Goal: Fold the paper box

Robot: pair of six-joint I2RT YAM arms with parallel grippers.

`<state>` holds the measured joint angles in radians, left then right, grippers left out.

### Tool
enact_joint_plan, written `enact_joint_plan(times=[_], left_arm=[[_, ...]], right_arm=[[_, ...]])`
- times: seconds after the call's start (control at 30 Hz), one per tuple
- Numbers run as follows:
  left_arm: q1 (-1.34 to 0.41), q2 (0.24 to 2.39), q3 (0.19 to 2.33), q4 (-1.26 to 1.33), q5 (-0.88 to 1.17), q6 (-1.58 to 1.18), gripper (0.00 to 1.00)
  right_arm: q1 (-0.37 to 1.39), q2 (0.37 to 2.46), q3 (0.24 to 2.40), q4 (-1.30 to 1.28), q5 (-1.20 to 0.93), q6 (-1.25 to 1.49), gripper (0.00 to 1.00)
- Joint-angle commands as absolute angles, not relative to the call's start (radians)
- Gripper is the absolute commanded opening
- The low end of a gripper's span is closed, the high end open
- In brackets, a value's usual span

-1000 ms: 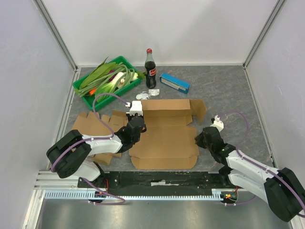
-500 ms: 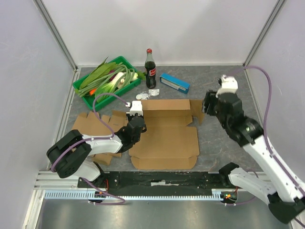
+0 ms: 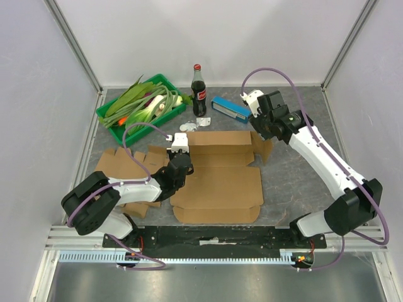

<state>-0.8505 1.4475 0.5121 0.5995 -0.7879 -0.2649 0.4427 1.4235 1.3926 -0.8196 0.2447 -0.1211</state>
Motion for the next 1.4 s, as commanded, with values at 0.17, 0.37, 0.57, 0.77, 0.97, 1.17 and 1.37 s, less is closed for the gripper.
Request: enact_joint_plan(times=[0.17,0.37,0.57,0.77,0.97,1.17,1.37], left_arm=[[-0.853,1.443,0.505,0.557,-0.813,-0.264,0.02],[-0.853,1.439,0.5,0.56,-0.818,-0.259,0.02],[-0.854,1.434,0.495,0.568,-0.807,-0.259,0.02],[-0.853,1.42,0.505,0.528,-0.776,-0.282,0.03],[-0.853,1.388,0.52,0.447,-0.762,-0.319,0.27],[-0.853,1.252,0.526,0.33,-0.68,-0.373,0.56],[-0.856,1.001,0.454,0.141,-0.513,-0.518,0.54]], right_arm=[[0.405,1.476,1.408,-0.841,0.132,-0.282,0.49],[0.394,1.511,1.361,-0.812,0.1,-0.261,0.39],[0.394,1.516,1.4,-0.828,0.054,-0.16,0.08],[0.42,1.534,1.419,-0.87,0.078,-0.152,0.0],[0.426,1.502,1.37,-0.816,0.109,-0.156,0.0],[0.431,1.474,1.361,-0.804,0.106,-0.167,0.0],[0.434,1.473,1.356,-0.799,0.104,-0.156,0.0]])
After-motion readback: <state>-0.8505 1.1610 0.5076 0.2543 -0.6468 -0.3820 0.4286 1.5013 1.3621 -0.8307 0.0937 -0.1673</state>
